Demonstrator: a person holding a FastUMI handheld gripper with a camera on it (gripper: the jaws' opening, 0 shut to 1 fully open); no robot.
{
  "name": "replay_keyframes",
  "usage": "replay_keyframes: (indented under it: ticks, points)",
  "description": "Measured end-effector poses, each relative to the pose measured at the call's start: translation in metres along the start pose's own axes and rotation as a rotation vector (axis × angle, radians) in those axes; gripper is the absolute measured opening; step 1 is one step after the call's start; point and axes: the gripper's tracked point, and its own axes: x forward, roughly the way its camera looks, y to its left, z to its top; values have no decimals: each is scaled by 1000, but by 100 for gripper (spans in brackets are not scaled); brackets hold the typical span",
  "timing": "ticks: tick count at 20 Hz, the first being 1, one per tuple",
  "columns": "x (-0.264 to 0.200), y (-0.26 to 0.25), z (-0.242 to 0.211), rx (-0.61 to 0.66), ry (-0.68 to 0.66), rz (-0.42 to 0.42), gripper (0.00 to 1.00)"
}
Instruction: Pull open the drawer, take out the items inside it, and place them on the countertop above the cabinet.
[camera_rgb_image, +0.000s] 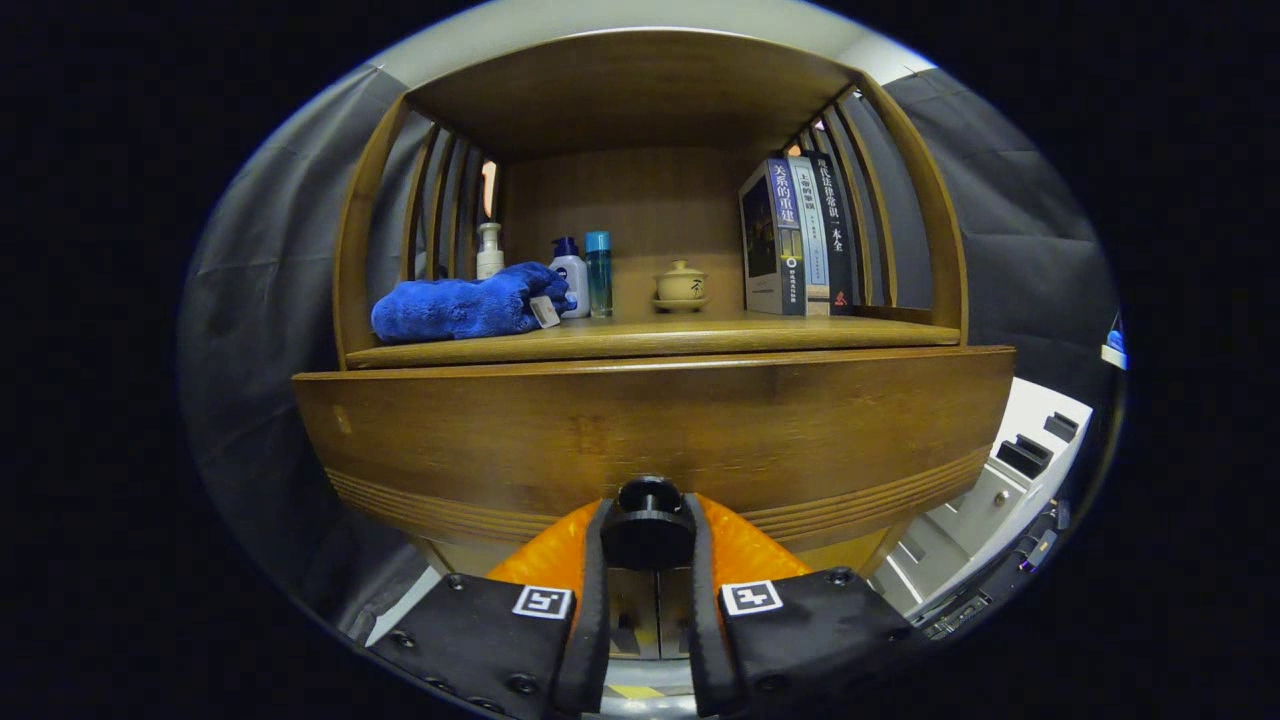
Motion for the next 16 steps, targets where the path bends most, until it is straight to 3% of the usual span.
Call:
replay_keyframes:
  ticks: [16]
  points:
    - [-86,2,-14,18,23,11,40]
